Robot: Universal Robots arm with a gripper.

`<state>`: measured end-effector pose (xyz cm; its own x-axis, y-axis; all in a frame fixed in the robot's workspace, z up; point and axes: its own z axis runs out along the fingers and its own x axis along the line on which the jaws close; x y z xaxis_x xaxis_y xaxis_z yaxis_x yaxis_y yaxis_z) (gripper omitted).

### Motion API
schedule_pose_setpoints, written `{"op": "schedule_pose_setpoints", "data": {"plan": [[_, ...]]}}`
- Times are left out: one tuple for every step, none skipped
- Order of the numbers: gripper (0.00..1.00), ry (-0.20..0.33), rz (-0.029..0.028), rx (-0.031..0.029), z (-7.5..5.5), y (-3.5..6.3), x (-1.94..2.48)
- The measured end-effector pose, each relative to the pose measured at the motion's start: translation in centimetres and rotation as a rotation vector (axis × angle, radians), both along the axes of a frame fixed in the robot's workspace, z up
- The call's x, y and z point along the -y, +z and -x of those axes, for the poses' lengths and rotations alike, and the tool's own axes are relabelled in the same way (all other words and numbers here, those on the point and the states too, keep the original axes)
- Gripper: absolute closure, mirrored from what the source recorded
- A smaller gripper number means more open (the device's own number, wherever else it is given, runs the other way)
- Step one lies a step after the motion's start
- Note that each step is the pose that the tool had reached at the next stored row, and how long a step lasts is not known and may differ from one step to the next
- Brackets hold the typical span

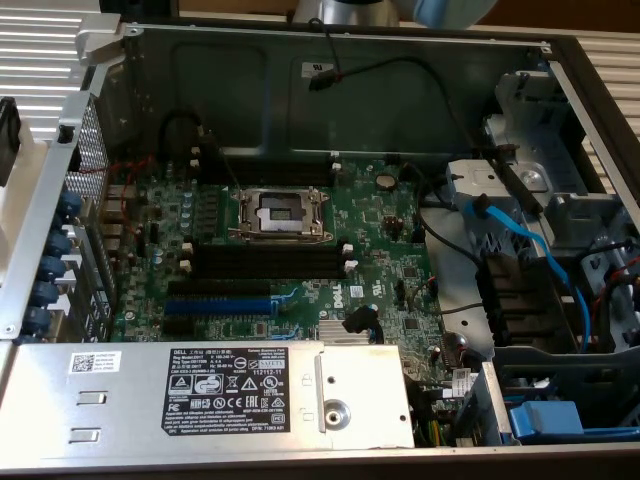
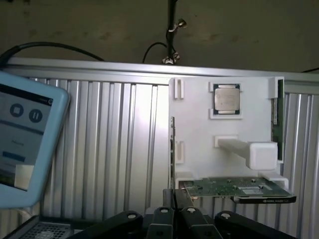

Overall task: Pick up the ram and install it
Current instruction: 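Pick up the ram and move it above insertion slot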

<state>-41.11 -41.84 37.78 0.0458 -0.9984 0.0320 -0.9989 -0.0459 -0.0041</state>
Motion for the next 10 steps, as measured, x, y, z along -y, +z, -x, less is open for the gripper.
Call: {"op": "schedule_pose_setpoints", "data": {"plan": [[0.88, 0.000, 0.0001, -0.0003, -0.3, 0.36, 0.00], [0.88, 0.000, 0.0001, -0.0004, -0.7, 0.82, 0.00], [0.88, 0.000, 0.0000, -0.0003, -1.1, 1.27, 0.00], [0.88, 0.000, 0.0000, -0.0004, -1.4, 1.72, 0.00], [0.88, 0.000, -0.0001, -0.0004, -1.8, 2.13, 0.00], [0.88, 0.000, -0.0002, -0.0003, -2.2, 2.41, 0.00], [0.88, 0.000, -0.0001, -0.0004, -2.5, 2.64, 0.00], [0.88, 0.000, -0.0001, -0.0006, -2.9, 2.82, 0.00], [0.88, 0.000, -0.0001, -0.0006, -3.3, 2.98, 0.00], [0.88, 0.001, -0.0001, -0.0006, -3.6, 3.12, 0.00]]}}
